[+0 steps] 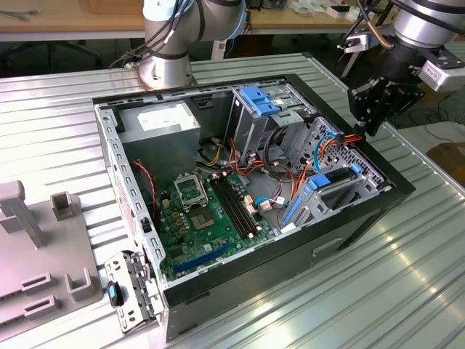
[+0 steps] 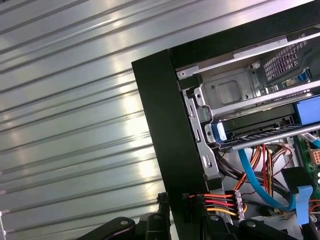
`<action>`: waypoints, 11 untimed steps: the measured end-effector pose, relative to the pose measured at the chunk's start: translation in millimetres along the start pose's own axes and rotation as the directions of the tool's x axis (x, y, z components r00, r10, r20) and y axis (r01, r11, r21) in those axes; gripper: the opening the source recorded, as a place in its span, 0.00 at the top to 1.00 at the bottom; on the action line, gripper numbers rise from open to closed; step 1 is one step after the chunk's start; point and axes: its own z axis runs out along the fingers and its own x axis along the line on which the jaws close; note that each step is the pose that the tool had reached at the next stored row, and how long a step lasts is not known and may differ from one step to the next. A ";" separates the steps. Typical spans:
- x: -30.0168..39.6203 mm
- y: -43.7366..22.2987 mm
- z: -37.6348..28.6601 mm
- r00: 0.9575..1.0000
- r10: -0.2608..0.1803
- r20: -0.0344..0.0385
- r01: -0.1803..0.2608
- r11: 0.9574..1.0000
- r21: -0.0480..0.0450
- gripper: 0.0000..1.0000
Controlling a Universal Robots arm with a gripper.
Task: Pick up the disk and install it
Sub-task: 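Insert the first disk wire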
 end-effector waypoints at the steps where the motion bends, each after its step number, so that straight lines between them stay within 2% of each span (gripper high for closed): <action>1: -1.1 0.3 -0.1 1.000 -0.001 0.000 0.001 1.000 0.000 0.68; 5: -1.7 0.5 0.0 1.000 -0.002 -0.003 0.002 1.000 0.001 0.68; 7: -2.0 0.7 1.4 1.000 -0.002 -0.015 0.002 1.000 0.004 0.68; 8: -2.0 0.7 1.7 1.000 -0.002 -0.018 0.002 1.000 0.005 0.68; 11: -1.9 0.7 1.7 1.000 -0.002 -0.021 0.002 1.000 0.006 0.68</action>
